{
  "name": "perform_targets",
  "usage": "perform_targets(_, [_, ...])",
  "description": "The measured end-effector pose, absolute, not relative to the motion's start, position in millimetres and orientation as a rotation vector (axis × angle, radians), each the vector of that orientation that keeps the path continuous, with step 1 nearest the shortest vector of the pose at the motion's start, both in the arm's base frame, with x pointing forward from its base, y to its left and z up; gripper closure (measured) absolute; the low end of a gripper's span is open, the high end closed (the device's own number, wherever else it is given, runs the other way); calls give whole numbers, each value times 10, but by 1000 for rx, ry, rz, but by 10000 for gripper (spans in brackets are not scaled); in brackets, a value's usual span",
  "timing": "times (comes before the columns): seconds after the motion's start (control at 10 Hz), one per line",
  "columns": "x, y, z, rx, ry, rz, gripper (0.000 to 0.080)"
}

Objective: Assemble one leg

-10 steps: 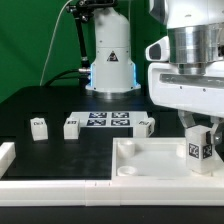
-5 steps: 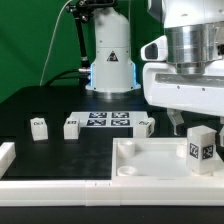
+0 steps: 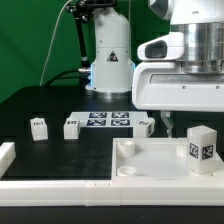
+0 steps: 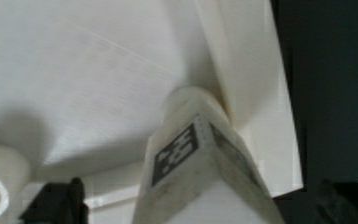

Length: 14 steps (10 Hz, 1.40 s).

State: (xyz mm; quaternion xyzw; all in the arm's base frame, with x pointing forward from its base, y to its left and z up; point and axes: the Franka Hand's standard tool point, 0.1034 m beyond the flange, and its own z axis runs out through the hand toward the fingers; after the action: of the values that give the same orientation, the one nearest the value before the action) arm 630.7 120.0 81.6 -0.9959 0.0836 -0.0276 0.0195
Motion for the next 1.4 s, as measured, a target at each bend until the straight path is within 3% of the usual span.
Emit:
perform_targets(0.2, [6306, 1197, 814, -3105, 28, -90, 151])
perform_targets(0.4, [6303, 1193, 811, -3106, -71, -102, 400])
perform_targets(0.5, [6303, 1194, 812, -3105, -70, -103, 400])
perform_targets(0.6, [6303, 1194, 811, -3105, -57, -102, 509])
perform_targets(0.8, [6303, 1196, 811, -3103, 6, -101, 509])
perform_targets(1.4, [6261, 1210, 788, -2757, 1196, -129, 509])
